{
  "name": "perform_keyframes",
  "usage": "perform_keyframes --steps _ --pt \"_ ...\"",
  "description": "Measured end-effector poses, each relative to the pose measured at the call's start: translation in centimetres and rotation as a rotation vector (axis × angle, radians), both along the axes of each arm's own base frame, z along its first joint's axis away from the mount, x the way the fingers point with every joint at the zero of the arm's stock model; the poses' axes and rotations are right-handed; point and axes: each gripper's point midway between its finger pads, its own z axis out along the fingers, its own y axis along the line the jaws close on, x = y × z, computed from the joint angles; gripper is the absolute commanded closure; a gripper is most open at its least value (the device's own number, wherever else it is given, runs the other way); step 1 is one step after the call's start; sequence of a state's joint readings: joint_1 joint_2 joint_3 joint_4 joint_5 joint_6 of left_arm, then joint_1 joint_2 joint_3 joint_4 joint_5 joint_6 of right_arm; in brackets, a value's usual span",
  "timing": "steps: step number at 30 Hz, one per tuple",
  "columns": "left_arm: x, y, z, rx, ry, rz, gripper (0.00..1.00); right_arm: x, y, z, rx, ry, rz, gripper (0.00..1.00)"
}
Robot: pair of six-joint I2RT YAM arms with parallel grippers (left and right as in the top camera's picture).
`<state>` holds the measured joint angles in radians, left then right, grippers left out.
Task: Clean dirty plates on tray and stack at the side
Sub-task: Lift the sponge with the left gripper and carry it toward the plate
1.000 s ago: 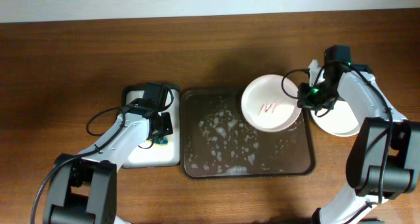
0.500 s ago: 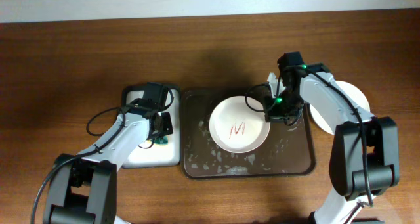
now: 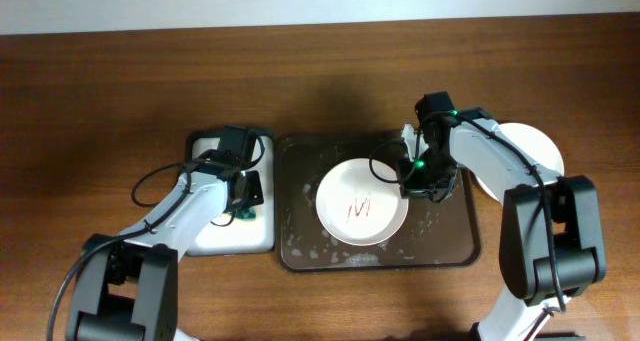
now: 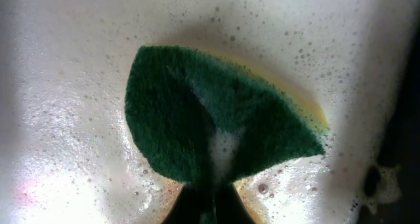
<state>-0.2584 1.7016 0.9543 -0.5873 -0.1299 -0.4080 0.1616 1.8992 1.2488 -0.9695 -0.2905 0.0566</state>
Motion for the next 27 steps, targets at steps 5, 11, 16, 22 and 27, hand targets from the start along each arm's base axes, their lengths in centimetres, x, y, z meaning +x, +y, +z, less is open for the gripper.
perform_keyframes --steps 5,11,16,22,27 --pt "0.0 0.0 0.0 0.0 -0.001 0.0 1.0 0.0 0.0 0.0 0.0 -0.001 0.0 0.96" --pt "1.5 -0.2 6.5 -0.038 -0.187 0.003 1.0 0.0 0.0 0.0 0.0 0.0 0.0 0.96" --pt "2.1 0.4 10.2 -0.028 -0.308 0.021 1.0 0.0 0.0 0.0 0.0 -0.001 0.0 0.96" --pt "3.5 1.3 12.1 0.019 -0.409 0.039 1.0 0.0 0.0 0.0 0.0 -0.001 0.0 0.96" --pt "5.3 1.5 15.8 0.067 -0.564 -0.027 1.0 0.0 0.0 0.0 0.0 -0.001 0.001 0.96"
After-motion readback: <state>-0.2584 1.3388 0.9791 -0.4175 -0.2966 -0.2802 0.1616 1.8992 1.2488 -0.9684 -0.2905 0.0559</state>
